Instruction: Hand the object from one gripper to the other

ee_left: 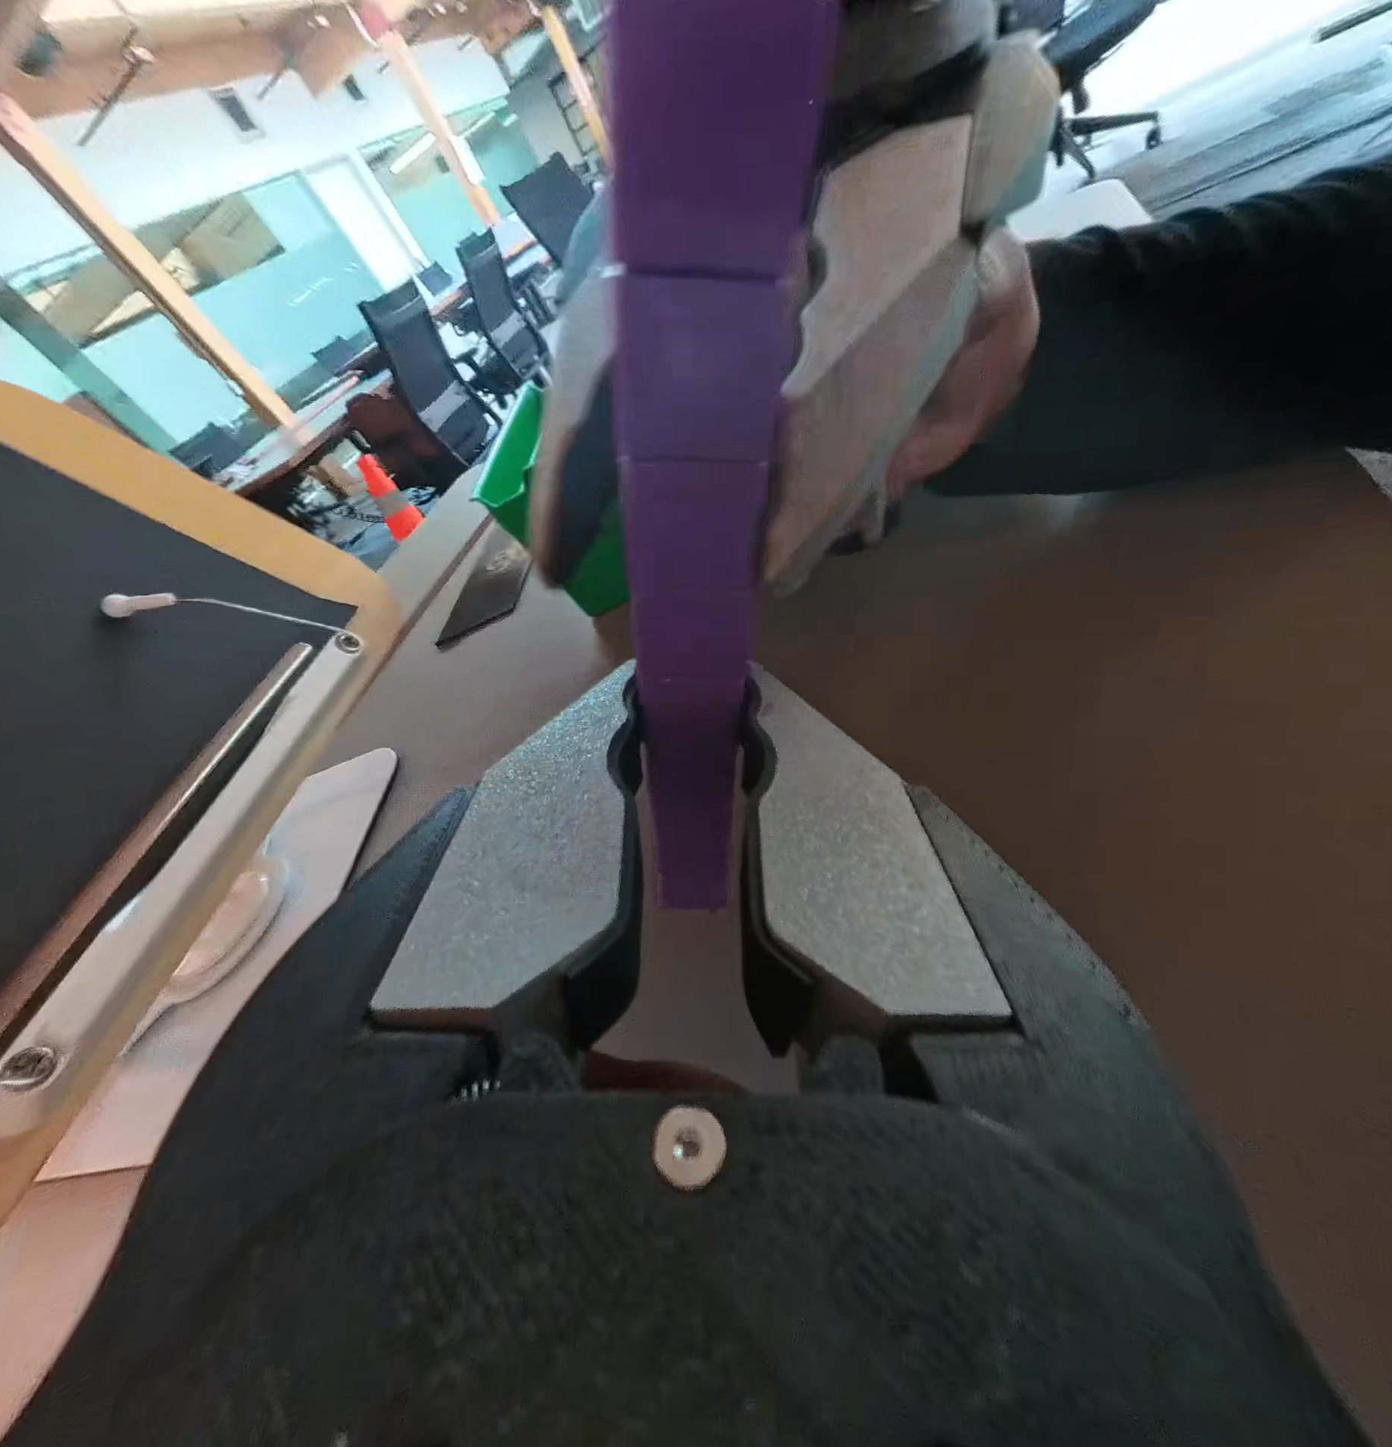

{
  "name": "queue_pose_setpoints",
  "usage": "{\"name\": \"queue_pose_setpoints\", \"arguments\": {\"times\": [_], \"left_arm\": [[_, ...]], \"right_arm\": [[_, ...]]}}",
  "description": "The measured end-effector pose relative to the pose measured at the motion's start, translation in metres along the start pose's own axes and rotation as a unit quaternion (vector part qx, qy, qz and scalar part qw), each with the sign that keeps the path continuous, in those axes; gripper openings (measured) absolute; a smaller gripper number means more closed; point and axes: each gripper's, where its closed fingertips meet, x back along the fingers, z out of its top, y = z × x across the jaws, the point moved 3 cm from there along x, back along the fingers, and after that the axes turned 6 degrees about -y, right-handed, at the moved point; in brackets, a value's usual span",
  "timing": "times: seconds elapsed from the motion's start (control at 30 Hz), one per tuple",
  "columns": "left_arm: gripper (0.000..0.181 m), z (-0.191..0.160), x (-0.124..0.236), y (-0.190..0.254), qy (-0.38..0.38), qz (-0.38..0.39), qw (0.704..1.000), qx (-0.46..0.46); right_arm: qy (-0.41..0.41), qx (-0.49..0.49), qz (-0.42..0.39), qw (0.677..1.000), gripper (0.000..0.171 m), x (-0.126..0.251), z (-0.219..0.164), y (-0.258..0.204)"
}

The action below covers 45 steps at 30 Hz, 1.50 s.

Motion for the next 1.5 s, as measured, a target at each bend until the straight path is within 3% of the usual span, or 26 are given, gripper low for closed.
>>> {"name": "queue_pose_setpoints", "arguments": {"times": [0.03,0.1,0.2,0.3,0.4,0.47,0.6,0.7,0.77,0.83,0.9,0.97,1.07,1.3,1.43,1.5], "left_arm": [[0.019,0.0,-0.001,-0.001,-0.002,0.004,1.0,0.003],[0.028,0.002,0.0,-0.004,0.001,0.01,1.0,0.014],[0.052,0.002,0.007,-0.013,0.007,0.03,0.999,0.017],[0.062,-0.001,0.01,-0.022,-0.001,0.041,0.998,0.053],[0.067,-0.002,0.006,-0.023,0.008,-0.005,0.989,0.148],[0.067,-0.001,0.003,-0.021,0.016,-0.039,0.978,0.204],[0.067,0.007,0.002,-0.015,0.034,-0.085,0.963,0.254],[0.043,0.009,0.001,-0.019,0.046,-0.061,0.965,0.25],[0.02,0.007,0.0,-0.019,0.039,-0.047,0.973,0.223],[0.02,-0.001,0.001,-0.028,0.007,0.003,0.983,0.184],[0.018,-0.014,0.009,-0.049,-0.054,0.127,0.987,0.085],[0.019,-0.018,0.022,-0.063,-0.099,0.23,0.967,-0.049],[0.019,-0.014,0.036,-0.069,-0.11,0.302,0.922,-0.215],[0.019,-0.007,0.045,-0.061,-0.083,0.321,0.864,-0.38],[0.02,0.0,0.04,-0.045,-0.078,0.321,0.829,-0.452],[0.019,0.0,0.033,-0.037,-0.081,0.312,0.817,-0.479]], "right_arm": [[-0.004,0.009,-0.006,1.0,0.021,-0.002,0.0,-0.001],[0.009,-0.025,-0.021,0.999,0.021,0.001,0.003,0.008],[0.064,-0.162,-0.033,0.984,0.02,0.017,0.005,0.041],[0.128,-0.311,-0.02,0.942,0.02,0.038,-0.003,0.072],[0.165,-0.406,0.033,0.898,0.02,0.049,-0.009,0.084],[0.193,-0.394,0.041,0.898,0.02,0.05,-0.006,0.084],[0.153,-0.319,0.023,0.935,0.02,0.035,-0.003,0.07],[0.148,-0.265,0.039,0.952,0.02,0.025,0.008,0.052],[0.151,-0.246,0.04,0.957,0.021,0.022,0.012,0.046],[0.135,-0.246,0.034,0.959,0.027,0.022,0.008,0.047],[0.116,-0.255,0.041,0.959,0.061,0.026,0.003,0.05],[0.11,-0.269,0.043,0.956,0.063,0.035,-0.002,0.057],[0.109,-0.286,0.078,0.949,0.071,0.046,-0.004,0.057],[0.111,-0.321,0.318,0.885,0.093,0.062,0.008,0.01],[0.03,-0.376,0.297,0.877,0.094,0.037,-0.016,0.009],[0.01,-0.405,0.322,0.855,0.078,0.028,-0.022,0.003]]}}
